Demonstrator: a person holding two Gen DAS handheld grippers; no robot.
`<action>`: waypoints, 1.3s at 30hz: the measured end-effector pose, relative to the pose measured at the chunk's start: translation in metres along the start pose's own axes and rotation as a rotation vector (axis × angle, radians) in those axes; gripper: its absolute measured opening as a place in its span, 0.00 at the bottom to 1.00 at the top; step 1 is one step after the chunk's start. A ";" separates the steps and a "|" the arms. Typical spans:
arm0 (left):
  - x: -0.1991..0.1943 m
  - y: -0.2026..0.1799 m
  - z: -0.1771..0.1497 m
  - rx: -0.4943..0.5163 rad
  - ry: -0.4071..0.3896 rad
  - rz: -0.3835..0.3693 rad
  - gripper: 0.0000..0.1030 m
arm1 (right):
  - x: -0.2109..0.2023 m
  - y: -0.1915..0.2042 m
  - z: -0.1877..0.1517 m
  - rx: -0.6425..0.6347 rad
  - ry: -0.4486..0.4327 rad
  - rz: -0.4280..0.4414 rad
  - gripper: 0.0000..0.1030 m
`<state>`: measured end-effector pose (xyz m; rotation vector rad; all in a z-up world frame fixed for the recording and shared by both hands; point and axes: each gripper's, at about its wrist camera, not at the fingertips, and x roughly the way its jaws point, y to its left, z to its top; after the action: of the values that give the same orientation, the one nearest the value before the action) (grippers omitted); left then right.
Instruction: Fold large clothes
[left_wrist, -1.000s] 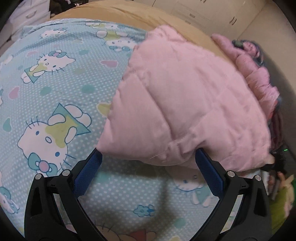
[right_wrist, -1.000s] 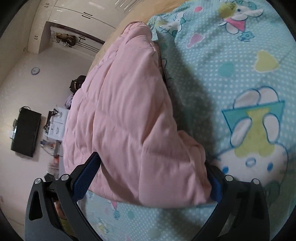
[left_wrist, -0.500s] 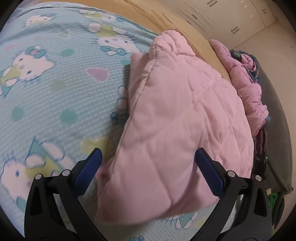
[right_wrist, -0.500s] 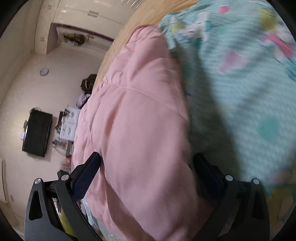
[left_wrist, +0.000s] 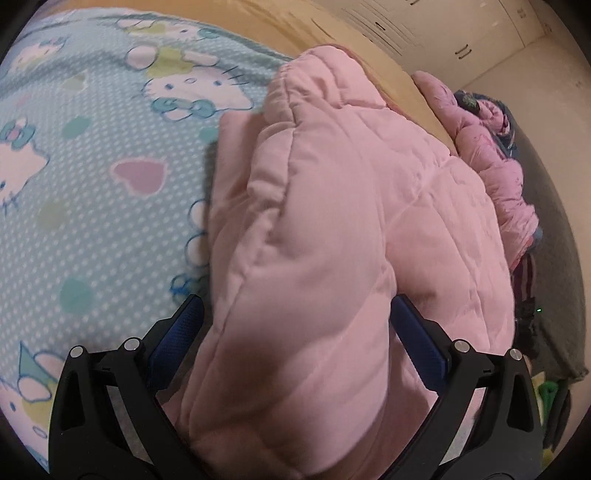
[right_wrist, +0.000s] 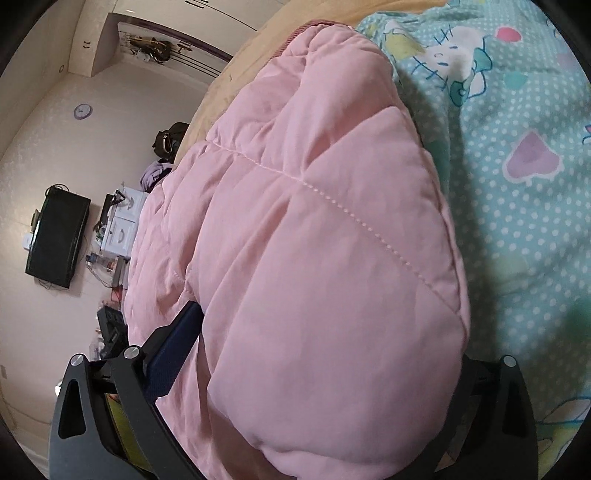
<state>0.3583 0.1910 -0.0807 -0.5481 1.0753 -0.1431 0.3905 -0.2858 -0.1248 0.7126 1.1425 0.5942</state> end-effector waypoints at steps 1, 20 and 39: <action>0.001 -0.004 0.002 0.011 -0.002 0.009 0.92 | 0.000 0.006 0.000 -0.011 -0.002 -0.012 0.91; -0.031 -0.054 0.002 0.251 -0.115 0.075 0.47 | -0.026 0.116 -0.022 -0.364 -0.117 -0.162 0.55; -0.085 -0.062 -0.037 0.281 -0.181 0.074 0.34 | -0.028 0.163 -0.060 -0.459 -0.123 -0.086 0.44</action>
<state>0.2945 0.1558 0.0038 -0.2623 0.8793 -0.1724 0.3141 -0.1905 0.0016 0.2995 0.8745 0.6994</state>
